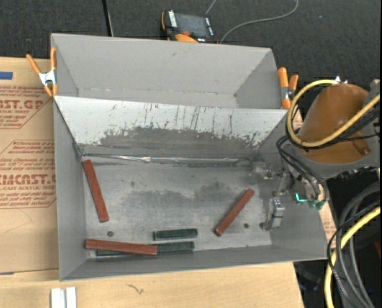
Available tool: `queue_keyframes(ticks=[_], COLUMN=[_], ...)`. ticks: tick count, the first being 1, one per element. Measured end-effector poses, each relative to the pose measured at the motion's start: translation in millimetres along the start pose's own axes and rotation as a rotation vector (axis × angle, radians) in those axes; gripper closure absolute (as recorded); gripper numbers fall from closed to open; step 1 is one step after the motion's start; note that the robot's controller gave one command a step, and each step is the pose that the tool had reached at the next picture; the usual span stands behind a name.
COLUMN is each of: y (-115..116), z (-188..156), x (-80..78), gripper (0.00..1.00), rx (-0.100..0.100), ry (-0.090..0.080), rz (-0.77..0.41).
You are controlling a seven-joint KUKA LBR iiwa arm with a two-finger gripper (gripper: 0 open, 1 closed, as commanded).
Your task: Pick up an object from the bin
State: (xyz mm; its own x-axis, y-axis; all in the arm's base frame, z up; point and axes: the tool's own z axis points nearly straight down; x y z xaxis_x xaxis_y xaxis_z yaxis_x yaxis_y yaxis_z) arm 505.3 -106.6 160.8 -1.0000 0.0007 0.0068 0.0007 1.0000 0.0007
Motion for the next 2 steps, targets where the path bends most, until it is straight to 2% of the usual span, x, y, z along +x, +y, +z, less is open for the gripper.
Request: queue_keyframes(ticks=[1, 2], y=[12.5, 12.1], z=[94.5, 91.1], x=[-14.0, -15.4], gripper=[0.0, 1.0], rx=[-0.001, 0.001], ry=[-0.002, -0.007], rz=[-0.167, -0.167])
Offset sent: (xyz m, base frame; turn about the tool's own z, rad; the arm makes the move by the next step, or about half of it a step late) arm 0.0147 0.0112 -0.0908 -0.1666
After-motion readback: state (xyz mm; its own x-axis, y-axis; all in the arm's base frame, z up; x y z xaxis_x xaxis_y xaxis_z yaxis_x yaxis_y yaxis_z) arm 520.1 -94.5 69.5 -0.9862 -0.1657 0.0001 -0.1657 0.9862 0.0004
